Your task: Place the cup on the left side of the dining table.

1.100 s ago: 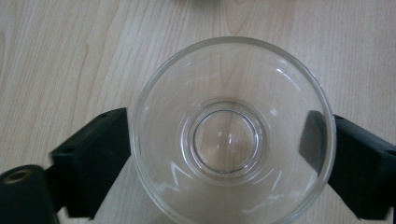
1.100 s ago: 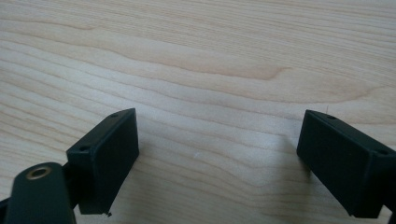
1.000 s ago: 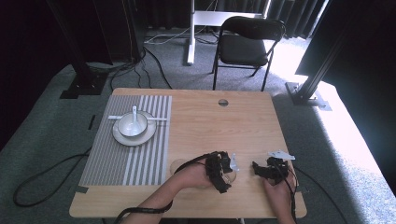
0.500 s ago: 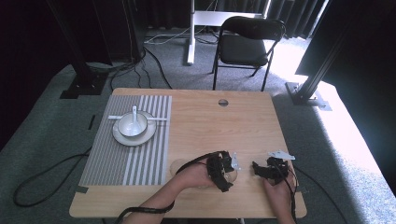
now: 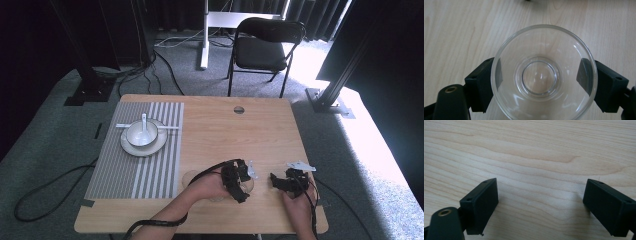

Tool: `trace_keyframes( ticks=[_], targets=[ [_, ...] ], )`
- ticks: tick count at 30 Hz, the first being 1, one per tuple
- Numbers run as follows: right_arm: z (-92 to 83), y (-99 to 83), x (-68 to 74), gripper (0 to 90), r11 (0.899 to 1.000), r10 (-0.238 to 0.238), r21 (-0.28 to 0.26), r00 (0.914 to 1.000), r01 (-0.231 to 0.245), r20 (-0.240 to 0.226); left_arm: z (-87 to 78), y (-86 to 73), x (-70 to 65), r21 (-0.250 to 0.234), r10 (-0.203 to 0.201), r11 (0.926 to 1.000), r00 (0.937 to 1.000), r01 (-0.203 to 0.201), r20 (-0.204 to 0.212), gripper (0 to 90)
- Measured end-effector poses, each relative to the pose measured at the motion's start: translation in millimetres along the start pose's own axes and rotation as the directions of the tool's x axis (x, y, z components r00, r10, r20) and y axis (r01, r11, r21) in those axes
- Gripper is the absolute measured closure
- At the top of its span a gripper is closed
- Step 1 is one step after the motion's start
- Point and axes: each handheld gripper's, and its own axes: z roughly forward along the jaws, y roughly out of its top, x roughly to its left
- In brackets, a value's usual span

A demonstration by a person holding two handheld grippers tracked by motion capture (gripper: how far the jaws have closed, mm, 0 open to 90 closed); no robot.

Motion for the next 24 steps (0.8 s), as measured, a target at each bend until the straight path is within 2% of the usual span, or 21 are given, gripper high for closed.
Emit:
trace_keyframes(
  ticks=[6, 13, 15, 20, 24],
  targets=[
    [0.0, 0.0, 0.0, 12.3, 1.000, 0.000, 0.000, 1.0000, 0.000, 0.000, -2.0, 0.8, 4.3, 0.006, -0.006, 1.0000, 0.9999, 0.007, -0.013, 18.4],
    [0.0, 0.0, 0.0, 12.3, 1.000, 0.000, 0.000, 1.0000, 0.000, 0.000, -12.3, -0.8, 13.8, -0.028, -0.043, 0.9987, 0.9981, 0.042, -0.043, 18.4],
    [0.0, 0.0, 0.1, 12.3, 1.000, 0.001, 0.000, 1.0000, -0.001, 0.000, -17.2, -1.7, 21.2, -0.031, -0.070, 0.9972, 0.9960, 0.068, -0.055, 18.4],
    [0.0, 0.0, -0.1, 12.3, 1.000, -0.002, 0.000, 1.0000, 0.002, 0.001, -23.1, -1.9, 31.1, -0.027, -0.091, 0.9956, 0.9934, 0.089, -0.070, 18.4],
    [0.0, 0.0, -0.2, 12.4, 1.000, -0.003, -0.001, 1.0000, 0.003, 0.000, -27.3, -7.4, 39.4, -0.036, -0.122, 0.9923, 0.9878, 0.119, -0.098, 18.4]
  ],
)
